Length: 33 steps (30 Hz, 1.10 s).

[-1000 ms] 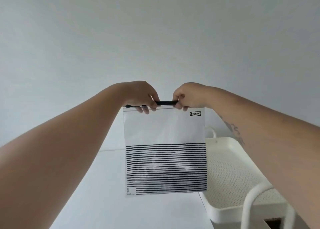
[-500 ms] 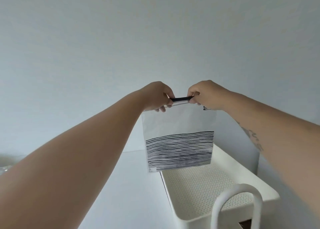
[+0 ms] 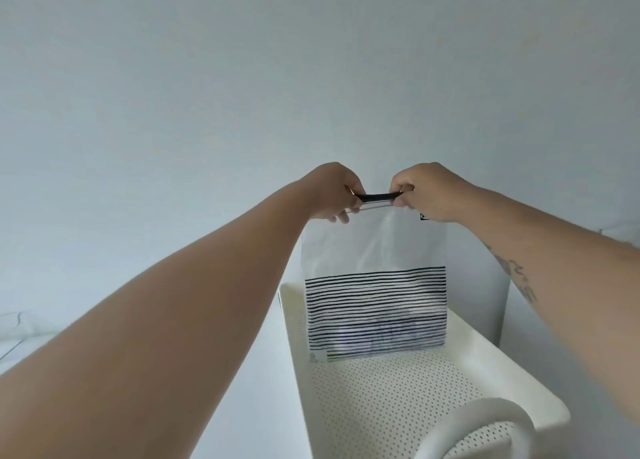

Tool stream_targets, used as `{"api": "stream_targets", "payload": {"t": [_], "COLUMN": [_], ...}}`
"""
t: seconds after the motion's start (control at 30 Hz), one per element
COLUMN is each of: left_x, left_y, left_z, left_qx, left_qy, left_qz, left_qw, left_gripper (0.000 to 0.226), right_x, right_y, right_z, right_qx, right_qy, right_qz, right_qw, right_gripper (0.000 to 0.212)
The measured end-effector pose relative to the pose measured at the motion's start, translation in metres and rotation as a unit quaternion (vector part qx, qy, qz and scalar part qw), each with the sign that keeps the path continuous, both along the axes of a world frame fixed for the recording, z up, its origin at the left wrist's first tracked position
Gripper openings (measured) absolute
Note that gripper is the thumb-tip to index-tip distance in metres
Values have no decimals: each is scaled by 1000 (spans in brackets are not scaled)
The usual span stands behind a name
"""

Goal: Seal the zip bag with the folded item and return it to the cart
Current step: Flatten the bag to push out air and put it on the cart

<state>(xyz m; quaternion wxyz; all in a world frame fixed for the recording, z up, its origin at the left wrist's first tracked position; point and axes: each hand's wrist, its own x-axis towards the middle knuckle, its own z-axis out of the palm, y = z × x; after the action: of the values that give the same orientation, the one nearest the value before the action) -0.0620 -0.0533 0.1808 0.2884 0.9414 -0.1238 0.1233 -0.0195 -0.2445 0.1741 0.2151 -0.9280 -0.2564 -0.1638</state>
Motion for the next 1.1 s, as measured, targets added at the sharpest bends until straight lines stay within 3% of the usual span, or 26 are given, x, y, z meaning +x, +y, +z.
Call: {"api": "stream_targets", "payload": {"t": [0.17,0.3,0.63,0.8,0.97,1.1], "left_x": [20,21,-12,-34,-50,-45], "left_y": [4,6,-9,-28,-35,-35], "left_z": [-11,-40,-152,-197,-232,-244], "left_qx": [6,26,38,175,261,293], "left_qy": [-35,-32,92,97,166,158], "left_qz": [22,26,-19,-51,-48,-35], "left_qw": [999,999,995,978,950,942], "left_gripper": [17,16,10,18,30,28], "right_x": [24,30,10,-6,-17,-17], "right_y": [8,9,-33,-52,-64,-63], "right_z": [-30,-64,-149,-187,-219,-230], "right_qx": [78,77,-36,-83,-142,-174], "right_qy": [-56,-52,163,220,228,221], "right_qz": [-14,-1,64,81,108,130], "right_qw": [995,996,984,969,957,951], "right_gripper": [14,13,14,13,24,29]}}
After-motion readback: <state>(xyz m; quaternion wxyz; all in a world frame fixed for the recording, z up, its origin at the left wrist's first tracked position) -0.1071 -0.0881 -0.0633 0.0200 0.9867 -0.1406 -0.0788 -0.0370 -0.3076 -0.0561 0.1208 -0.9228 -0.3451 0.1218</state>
